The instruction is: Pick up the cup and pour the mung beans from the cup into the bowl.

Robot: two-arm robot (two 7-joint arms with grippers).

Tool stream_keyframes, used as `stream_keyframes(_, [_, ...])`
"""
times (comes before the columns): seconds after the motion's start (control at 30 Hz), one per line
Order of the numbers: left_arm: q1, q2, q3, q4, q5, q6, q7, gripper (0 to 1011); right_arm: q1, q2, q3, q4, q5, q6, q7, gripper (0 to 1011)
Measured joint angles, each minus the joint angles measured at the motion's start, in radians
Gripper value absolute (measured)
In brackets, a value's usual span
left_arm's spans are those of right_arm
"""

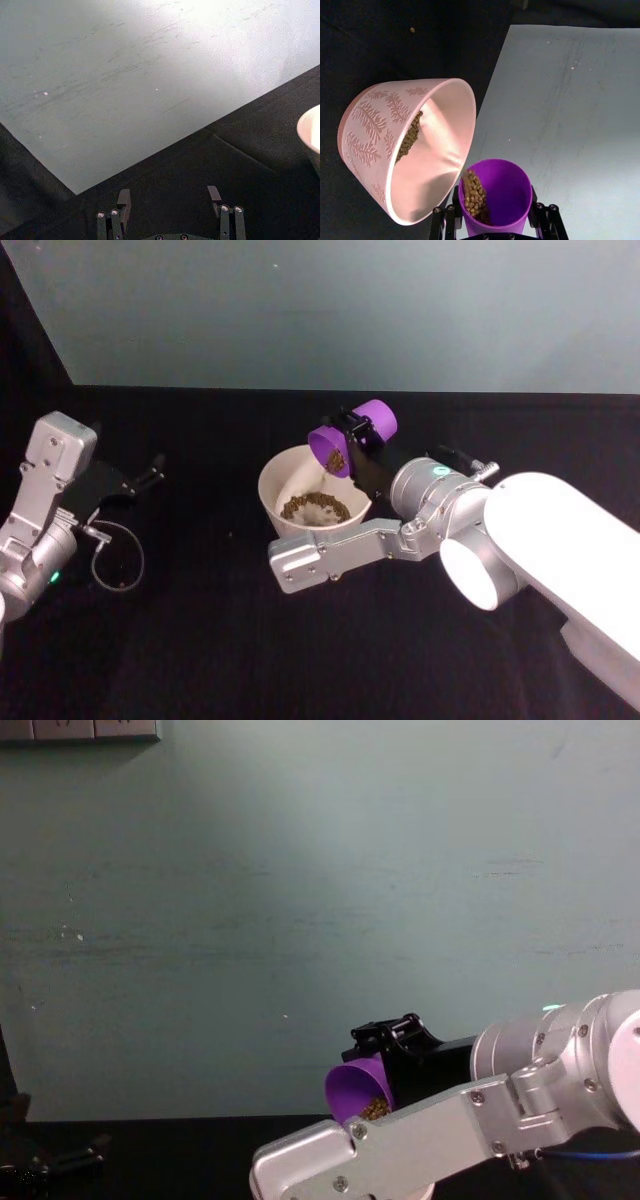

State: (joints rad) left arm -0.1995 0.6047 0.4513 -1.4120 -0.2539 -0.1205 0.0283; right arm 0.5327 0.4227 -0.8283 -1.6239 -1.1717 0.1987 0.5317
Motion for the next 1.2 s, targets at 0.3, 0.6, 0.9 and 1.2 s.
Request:
stream_keyframes(0.3, [0.0,0.0,0.0,0.0,0.0,0.0,0.0,1000,0.005,0.001,-0.01,-0.001,-0.028,-0.001,0.0,726])
stream_keyframes(0.6, [0.0,0.0,0.0,0.0,0.0,0.0,0.0,1000,0.018,0.007,-0.032,-0.014,-0.089,0.006,0.007,726])
stream_keyframes(0.9, [0.0,0.0,0.0,0.0,0.0,0.0,0.0,1000,0.033,0.015,-0.061,-0.025,-0.158,0.007,0.024,726])
stream_keyframes(1.2, [0.0,0.0,0.0,0.0,0.0,0.0,0.0,1000,0.05,0.022,-0.108,-0.03,-0.263,0.011,0.042,726])
